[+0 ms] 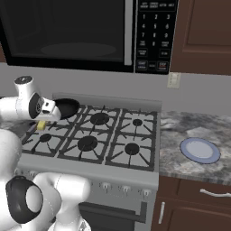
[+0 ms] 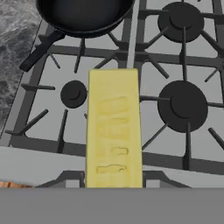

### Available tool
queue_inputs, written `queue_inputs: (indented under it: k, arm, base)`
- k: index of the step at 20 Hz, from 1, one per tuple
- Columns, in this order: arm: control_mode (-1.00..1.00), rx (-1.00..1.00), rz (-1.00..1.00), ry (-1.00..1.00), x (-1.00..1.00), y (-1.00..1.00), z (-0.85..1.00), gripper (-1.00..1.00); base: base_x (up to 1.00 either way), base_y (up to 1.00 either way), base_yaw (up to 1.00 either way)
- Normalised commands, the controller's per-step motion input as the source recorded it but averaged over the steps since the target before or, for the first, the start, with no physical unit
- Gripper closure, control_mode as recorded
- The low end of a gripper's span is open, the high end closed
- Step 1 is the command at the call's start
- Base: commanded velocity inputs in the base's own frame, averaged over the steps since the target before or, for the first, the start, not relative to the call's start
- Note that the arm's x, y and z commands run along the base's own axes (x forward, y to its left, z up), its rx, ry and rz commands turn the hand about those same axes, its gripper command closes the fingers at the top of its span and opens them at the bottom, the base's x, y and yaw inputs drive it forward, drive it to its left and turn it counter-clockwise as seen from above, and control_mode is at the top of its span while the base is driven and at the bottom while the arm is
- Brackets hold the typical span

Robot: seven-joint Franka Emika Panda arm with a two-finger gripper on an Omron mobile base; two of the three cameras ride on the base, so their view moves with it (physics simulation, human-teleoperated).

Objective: Pick up the butter stick and place it in the pan. Then turn on the burner for the pan.

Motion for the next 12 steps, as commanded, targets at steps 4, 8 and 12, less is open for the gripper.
queue_inputs:
  k: [4,8,12]
  arm:
    - [-1.0,0.01,0.07,0.0,0.48,0.24,-0.09,1.0]
    - [-1.0,0.0,0.0,0.0,0.32,0.11,-0.03,1.0]
    - [-1.0,0.0,0.0,0.0,0.25,0.03,0.0,1.0]
  base:
    - [0.0,0.0,0.0]
    - [0.0,0.0,0.0]
    - [0.0,0.0,0.0]
